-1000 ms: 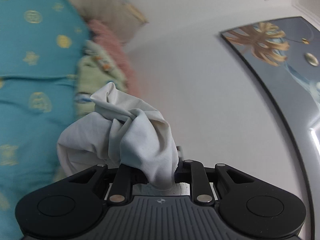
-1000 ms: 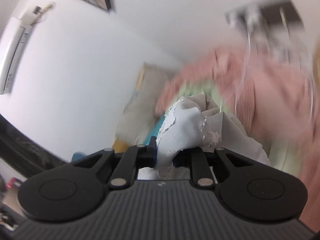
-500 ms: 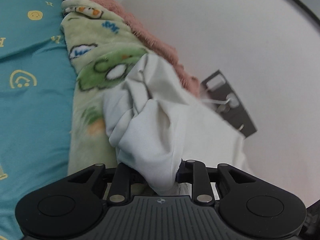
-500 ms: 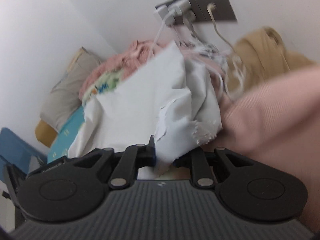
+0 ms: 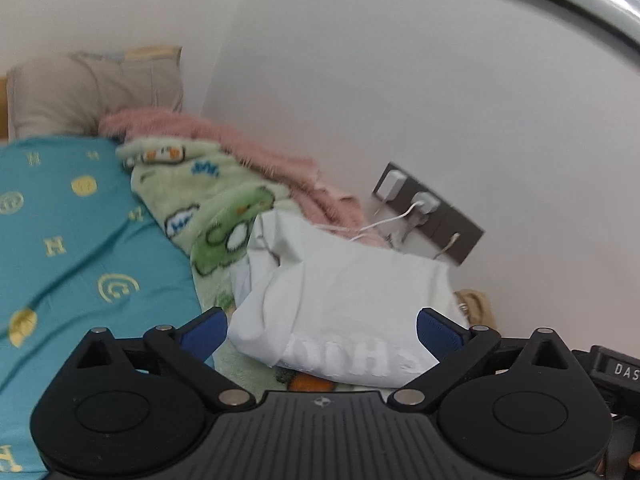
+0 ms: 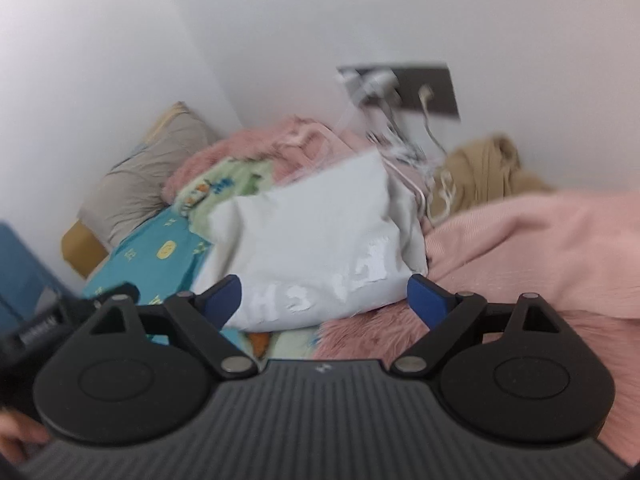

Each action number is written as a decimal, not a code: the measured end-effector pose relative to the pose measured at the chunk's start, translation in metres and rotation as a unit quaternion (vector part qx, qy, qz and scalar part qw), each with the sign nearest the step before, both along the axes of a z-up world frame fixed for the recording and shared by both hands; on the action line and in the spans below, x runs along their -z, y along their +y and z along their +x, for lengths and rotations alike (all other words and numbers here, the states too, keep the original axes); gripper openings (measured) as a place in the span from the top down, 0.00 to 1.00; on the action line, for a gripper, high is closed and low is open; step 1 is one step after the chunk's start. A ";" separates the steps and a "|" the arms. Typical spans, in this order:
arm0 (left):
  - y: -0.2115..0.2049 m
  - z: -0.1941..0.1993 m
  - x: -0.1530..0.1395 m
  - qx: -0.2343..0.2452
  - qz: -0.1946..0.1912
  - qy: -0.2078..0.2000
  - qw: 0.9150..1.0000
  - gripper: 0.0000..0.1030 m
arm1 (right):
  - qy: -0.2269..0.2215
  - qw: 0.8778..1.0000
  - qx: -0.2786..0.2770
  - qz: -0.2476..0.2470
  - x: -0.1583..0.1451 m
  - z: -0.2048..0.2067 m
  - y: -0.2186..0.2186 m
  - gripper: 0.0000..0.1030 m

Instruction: Fold clothes

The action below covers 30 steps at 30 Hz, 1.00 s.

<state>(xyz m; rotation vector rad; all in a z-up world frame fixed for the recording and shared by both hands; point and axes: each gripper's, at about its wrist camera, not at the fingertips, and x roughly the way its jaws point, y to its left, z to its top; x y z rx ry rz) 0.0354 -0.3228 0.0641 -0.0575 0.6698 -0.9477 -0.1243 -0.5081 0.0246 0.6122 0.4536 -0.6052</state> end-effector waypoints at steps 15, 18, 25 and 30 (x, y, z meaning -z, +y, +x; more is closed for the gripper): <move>0.118 -0.162 -0.040 -0.022 -0.017 -0.165 0.986 0.00 | -0.053 0.987 -0.046 -0.142 -0.040 -0.103 0.140 0.11; 0.133 -0.183 -0.035 -0.018 -0.004 -0.188 0.982 0.00 | -0.060 0.983 -0.051 -0.163 -0.034 -0.113 0.163 0.11; 0.158 -0.214 -0.027 -0.020 0.012 -0.226 0.974 0.00 | -0.085 0.979 -0.049 -0.179 -0.026 -0.126 0.187 0.12; 0.176 -0.216 -0.027 -0.032 -0.016 -0.222 0.974 0.00 | -0.075 0.973 -0.055 -0.211 -0.029 -0.123 0.197 0.11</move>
